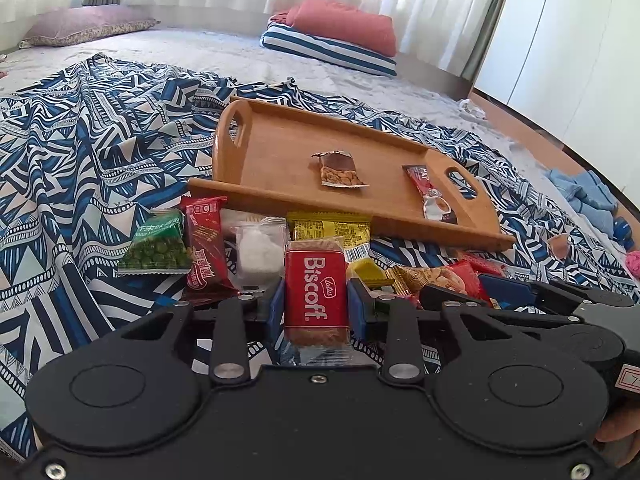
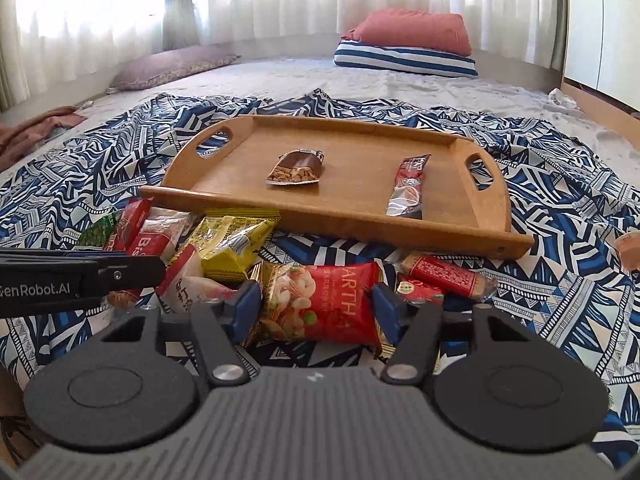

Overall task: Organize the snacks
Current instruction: 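Grasp the red Biscoff packet with the left tool while the right tool grasps the red ARTHA nut bag, then carry both held snacks over the wooden tray and lower them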

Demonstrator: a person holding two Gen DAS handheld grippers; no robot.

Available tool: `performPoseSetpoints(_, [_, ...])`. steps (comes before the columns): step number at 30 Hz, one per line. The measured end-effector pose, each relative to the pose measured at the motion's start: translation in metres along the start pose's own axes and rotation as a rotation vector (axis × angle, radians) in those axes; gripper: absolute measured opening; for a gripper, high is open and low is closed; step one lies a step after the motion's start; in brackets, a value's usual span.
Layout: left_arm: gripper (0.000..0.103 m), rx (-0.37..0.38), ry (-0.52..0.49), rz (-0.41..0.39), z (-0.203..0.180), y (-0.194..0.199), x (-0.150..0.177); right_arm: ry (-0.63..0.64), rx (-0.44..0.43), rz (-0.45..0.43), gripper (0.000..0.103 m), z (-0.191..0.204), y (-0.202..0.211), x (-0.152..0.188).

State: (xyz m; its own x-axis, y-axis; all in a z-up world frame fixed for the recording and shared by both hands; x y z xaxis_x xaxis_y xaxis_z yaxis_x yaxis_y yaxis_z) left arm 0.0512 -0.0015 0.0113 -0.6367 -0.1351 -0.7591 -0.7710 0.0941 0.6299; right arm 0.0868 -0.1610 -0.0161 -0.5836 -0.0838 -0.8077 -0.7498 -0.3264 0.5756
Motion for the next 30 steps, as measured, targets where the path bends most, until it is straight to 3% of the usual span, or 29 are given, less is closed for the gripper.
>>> performPoseSetpoints(14, [0.032, 0.002, -0.016, -0.024, -0.004, 0.005, -0.008, 0.032, 0.042, -0.053, 0.063, 0.001, 0.022, -0.012])
performPoseSetpoints(30, [0.031, 0.002, -0.064, -0.075, -0.009, -0.002, -0.047, -0.013, 0.116, -0.103, 0.063, -0.028, 0.025, -0.043])
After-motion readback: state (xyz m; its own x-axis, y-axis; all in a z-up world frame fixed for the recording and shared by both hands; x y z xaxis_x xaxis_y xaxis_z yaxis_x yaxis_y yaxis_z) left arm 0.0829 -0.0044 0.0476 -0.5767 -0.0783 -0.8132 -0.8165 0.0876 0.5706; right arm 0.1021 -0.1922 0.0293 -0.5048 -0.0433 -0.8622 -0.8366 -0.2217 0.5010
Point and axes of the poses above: each gripper's, at about its wrist camera, not at the fingertips, and y roughly against the way its jaws point, z to its left, x to its underside, the point moved 2 cm from there along -y, roughly the way its jaws point, and after that the axes turned 8 degrees about -x, right-handed, at the moved point
